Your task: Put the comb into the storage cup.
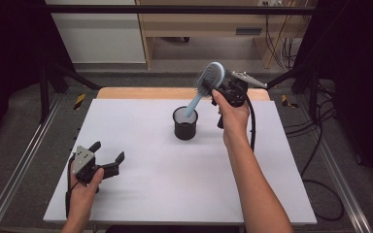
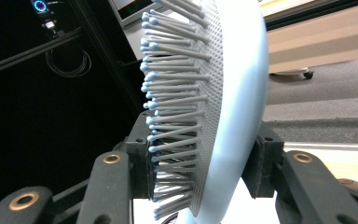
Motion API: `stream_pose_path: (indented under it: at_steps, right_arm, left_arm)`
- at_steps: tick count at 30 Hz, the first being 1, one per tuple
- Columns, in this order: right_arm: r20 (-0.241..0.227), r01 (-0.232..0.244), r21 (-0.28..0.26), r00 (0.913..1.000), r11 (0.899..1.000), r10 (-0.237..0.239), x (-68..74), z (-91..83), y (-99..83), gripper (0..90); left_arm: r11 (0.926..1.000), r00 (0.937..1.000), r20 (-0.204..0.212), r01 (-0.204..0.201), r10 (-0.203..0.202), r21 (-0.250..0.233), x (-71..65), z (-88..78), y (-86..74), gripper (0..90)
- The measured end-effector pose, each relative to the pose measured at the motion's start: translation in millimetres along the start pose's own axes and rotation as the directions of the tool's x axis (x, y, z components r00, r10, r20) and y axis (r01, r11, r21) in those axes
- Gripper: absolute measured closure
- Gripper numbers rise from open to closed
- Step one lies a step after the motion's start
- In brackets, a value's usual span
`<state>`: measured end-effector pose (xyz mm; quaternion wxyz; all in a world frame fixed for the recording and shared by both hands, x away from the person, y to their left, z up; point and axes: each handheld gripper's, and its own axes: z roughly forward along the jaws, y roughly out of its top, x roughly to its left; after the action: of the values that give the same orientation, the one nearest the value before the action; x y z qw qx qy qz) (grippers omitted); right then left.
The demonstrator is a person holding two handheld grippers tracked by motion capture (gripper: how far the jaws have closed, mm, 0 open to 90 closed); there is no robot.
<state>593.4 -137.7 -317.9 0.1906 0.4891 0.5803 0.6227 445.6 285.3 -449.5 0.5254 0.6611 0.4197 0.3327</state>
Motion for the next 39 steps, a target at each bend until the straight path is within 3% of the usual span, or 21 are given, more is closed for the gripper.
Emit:
stream_pose_path:
  at_steps: [39]
  right_arm:
    - [0.024,0.03,0.057,0.9992,0.998,-0.031,-0.3,16.9,-16.3,53.4]
  left_arm:
    - [0.9998,0.9998,0.014,0.016,-0.016,-0.015,1.2,0.7,0.5,1.8]
